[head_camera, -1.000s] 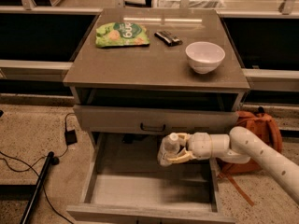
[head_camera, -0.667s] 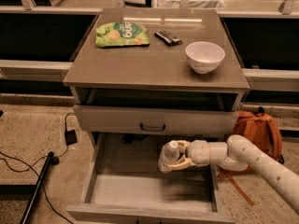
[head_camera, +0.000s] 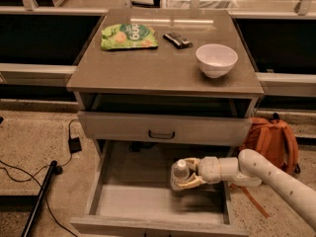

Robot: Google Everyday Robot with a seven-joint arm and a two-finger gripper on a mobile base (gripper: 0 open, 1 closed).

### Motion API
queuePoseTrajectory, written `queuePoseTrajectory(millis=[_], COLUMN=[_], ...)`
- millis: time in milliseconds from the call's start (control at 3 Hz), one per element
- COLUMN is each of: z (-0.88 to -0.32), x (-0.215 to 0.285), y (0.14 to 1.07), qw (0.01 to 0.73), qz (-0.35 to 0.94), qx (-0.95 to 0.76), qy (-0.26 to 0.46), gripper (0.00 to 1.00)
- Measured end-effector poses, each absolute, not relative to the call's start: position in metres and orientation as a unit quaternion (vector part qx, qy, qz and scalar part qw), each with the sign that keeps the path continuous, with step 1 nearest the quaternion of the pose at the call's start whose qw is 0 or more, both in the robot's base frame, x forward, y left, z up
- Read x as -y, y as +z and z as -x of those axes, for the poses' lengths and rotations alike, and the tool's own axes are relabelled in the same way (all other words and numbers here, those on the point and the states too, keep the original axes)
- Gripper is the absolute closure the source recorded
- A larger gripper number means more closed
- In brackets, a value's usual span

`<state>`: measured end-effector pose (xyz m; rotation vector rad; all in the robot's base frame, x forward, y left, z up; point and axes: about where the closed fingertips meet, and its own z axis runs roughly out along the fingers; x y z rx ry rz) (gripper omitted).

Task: Place blue plastic bottle into middle drawer

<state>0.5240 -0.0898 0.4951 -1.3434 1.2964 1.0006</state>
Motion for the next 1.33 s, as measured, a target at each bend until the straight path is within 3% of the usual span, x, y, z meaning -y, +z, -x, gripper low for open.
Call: queuePoseTrajectory(millis=[667, 1000, 1333], z=[-0.5161, -0.5161, -0.5160], x=[0.0911, 0.0910, 0.0910], y=[0.4772, 0.4772, 0.4772], qw=[0.466, 0.466, 0.466], qz=[0.570, 0.570, 0.570], qx=[-0.528, -0.528, -0.528], qy=[0.423, 0.423, 0.423], gripper=[0.13, 0.00, 0.00])
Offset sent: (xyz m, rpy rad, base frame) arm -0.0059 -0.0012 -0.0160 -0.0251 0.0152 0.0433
